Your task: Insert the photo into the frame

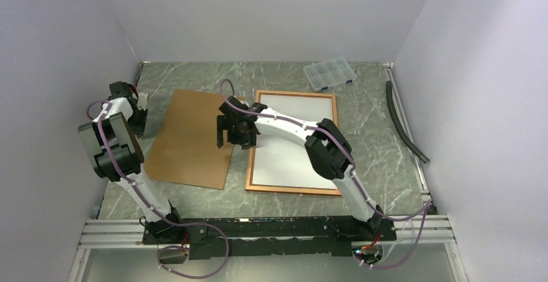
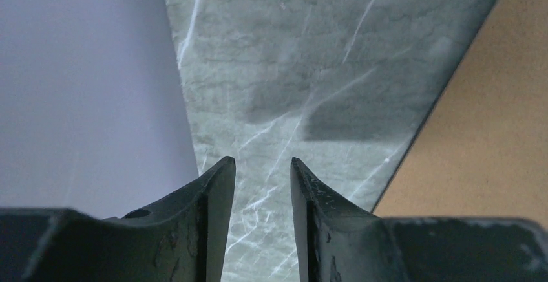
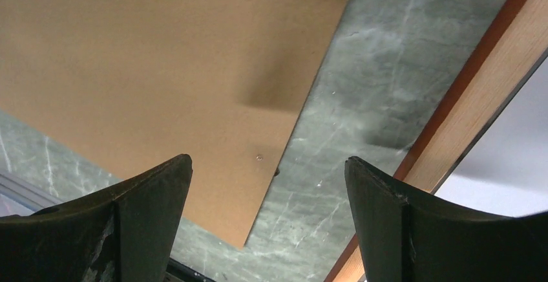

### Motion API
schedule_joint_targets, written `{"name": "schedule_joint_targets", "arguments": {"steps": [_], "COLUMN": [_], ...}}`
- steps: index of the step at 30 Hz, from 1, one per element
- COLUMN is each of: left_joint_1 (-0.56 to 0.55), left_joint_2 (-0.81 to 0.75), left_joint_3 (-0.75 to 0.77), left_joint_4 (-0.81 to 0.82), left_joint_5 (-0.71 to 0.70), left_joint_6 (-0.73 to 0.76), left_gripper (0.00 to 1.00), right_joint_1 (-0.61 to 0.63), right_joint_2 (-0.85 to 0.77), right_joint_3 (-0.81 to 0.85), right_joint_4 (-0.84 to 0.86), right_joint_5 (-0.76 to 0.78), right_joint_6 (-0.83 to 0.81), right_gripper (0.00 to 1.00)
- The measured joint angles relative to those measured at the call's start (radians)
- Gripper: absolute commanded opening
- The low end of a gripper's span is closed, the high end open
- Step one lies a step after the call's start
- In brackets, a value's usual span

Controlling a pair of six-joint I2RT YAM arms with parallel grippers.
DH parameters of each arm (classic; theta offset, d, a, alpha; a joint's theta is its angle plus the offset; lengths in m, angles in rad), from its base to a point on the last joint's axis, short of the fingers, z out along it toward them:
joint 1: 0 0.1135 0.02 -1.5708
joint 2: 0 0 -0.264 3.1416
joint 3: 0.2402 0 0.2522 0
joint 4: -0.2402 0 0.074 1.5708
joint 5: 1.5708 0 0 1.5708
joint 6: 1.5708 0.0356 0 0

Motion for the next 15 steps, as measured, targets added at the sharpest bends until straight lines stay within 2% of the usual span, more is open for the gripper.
{"name": "schedule_joint_targets", "arguments": {"steps": [6,15], "left_joint_1": [-0.005,-0.028], "left_joint_2": [0.067,0.074], "left_joint_3": [0.000,0.000], "left_joint_4": [0.031,0.047], "left_joint_5": [-0.002,-0.005], "left_joint_6": [-0.019,-0.024], "left_gripper": [0.36,0.31], "right_joint_1": [-0.031,-0.048], "right_joint_2": [0.021,0.068], "right_joint_3": [-0.008,-0.008], "right_joint_4": [0.045,0.117], "right_joint_5": [-0.041,-0.099], "right_joint_6": [0.045,0.126], "right_gripper": [0.91,0.90]}}
